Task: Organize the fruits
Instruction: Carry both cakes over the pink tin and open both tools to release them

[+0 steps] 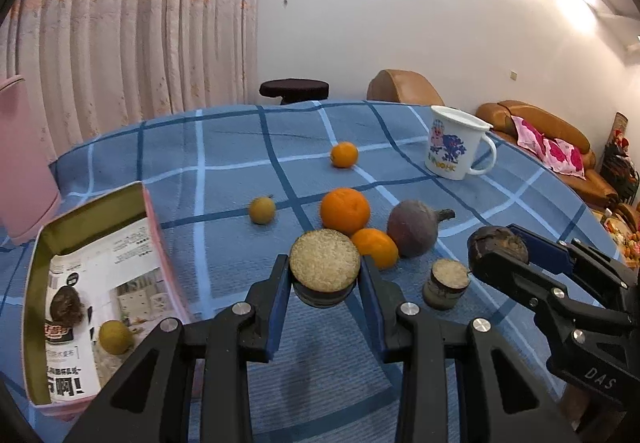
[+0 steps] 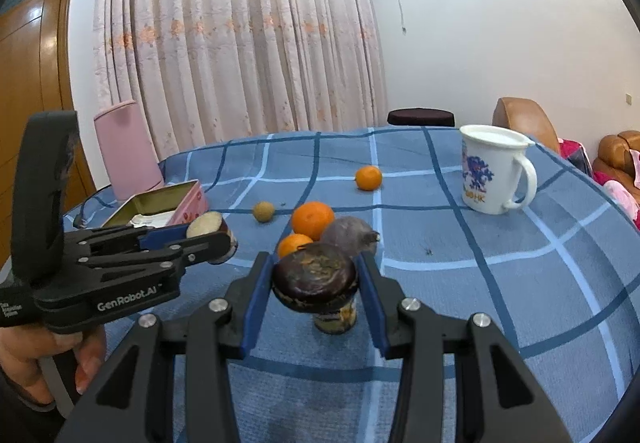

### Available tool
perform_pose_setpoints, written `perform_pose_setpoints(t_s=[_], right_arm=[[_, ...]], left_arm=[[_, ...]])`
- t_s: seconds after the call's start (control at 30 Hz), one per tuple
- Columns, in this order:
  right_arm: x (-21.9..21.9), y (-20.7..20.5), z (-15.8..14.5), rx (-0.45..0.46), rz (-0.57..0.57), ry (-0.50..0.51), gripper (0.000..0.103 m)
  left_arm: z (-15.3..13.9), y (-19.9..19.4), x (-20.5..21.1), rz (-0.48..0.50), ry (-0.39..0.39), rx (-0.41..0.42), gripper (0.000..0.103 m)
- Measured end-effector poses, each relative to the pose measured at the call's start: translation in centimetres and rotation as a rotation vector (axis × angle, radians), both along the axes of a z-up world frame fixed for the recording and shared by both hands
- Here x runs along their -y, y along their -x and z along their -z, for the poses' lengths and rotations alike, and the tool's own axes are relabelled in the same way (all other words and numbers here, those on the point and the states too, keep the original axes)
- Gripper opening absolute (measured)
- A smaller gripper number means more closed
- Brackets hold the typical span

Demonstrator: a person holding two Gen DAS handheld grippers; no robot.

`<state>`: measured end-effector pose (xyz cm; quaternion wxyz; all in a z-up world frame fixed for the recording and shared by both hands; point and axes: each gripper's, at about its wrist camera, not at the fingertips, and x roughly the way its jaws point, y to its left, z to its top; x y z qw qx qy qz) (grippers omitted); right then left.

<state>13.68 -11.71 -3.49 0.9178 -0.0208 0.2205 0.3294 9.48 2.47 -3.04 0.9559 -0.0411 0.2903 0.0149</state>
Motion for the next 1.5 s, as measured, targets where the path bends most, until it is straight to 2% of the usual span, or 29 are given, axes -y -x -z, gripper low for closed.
perform_pose_setpoints(t_s=[0.87, 1.5], right_arm=[[-4.6, 0.8, -2.4, 0.097, -0.095, 0.021, 0.046], [-9.9, 1.1, -4.9, 0.151, -0.196, 0.045, 0.046]], left_arm=[[-1.8, 2.6, -3.8, -0.129, -0.021, 0.098, 0.036], [-1.6, 3.4, -7.2, -0.225, -0.023, 0.092, 0.036]])
